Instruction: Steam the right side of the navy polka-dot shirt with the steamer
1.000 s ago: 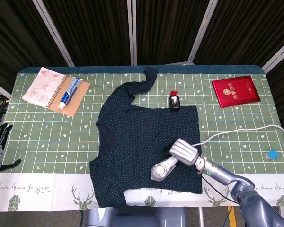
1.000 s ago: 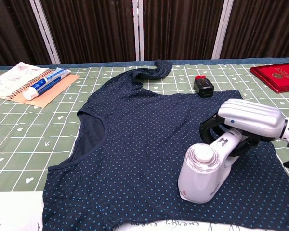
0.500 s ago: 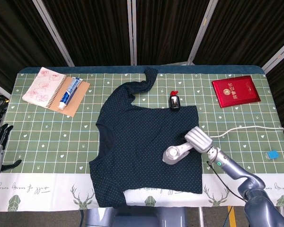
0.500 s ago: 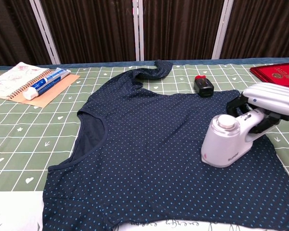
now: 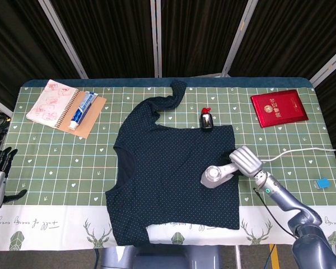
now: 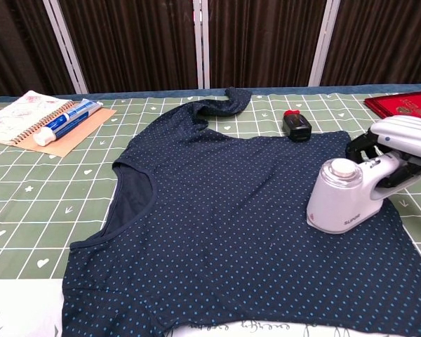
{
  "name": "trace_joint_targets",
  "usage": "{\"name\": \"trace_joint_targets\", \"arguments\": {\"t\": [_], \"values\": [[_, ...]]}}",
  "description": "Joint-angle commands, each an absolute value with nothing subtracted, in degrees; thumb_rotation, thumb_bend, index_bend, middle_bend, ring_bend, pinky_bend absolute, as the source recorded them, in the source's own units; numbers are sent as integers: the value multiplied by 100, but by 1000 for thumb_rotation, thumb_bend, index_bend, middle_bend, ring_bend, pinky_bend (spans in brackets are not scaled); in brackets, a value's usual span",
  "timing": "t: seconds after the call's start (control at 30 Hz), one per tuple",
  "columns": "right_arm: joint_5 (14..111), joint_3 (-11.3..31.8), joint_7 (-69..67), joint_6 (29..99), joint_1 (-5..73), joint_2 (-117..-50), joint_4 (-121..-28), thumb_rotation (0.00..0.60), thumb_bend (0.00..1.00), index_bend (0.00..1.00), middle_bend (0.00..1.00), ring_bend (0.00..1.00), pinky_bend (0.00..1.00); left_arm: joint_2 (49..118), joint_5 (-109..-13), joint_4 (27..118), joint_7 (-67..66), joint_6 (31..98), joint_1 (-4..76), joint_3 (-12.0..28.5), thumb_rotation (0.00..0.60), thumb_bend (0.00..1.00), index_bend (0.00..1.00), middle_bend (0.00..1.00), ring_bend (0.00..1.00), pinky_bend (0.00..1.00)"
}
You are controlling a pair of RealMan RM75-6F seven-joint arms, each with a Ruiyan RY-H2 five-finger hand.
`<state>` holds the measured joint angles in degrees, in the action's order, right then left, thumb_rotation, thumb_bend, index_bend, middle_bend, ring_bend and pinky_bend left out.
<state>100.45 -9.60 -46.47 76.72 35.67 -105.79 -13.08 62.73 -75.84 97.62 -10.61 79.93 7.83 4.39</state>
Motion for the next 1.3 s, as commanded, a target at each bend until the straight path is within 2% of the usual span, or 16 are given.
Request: {"name": "trace_joint_targets", "arguments": {"t": [0.03, 0.27, 0.47, 0.8, 0.93, 0.97, 1.3], "values": [[10177, -1073, -4622, 7822, 3589, -10617, -1401, 600, 786, 822, 684, 698, 972, 6270, -7581, 9760, -1052, 7998, 781, 442, 600, 0, 0, 0, 0, 0], [10621, -1390, -4353, 8513, 3658, -10693, -1822, 600, 787, 822, 684, 698, 972, 6257, -7587, 9760, -1025, 8004, 777, 443, 600, 0, 0, 0, 0, 0], [10717, -1442, -4112, 8654, 3674, -10681, -2052, 600, 788, 823, 684, 698, 972, 6238, -7605, 9768, -990, 8021, 766, 440, 600, 0, 0, 0, 0, 0], [10114, -854, -4421, 8533, 3717, -10392, -2070, 600, 789, 823, 684, 698, 972, 6227, -7605, 9765, -974, 8008, 770, 440, 600, 0, 0, 0, 0, 0], [9815, -594, -4505, 8287, 3729, -10268, -1923, 600, 790, 822, 684, 698, 972, 6232, -7616, 9775, -989, 8015, 768, 435, 600, 0, 0, 0, 0, 0], [9602, -432, -4531, 8028, 3708, -10209, -1786, 600, 790, 823, 684, 698, 972, 6232, -7622, 9782, -990, 8022, 765, 432, 600, 0, 0, 0, 0, 0], [8902, 42, -4606, 6596, 3558, -10159, -1168, 600, 790, 823, 684, 698, 972, 6250, -7626, 9792, -1031, 8012, 771, 422, 600, 0, 0, 0, 0, 0]]}}
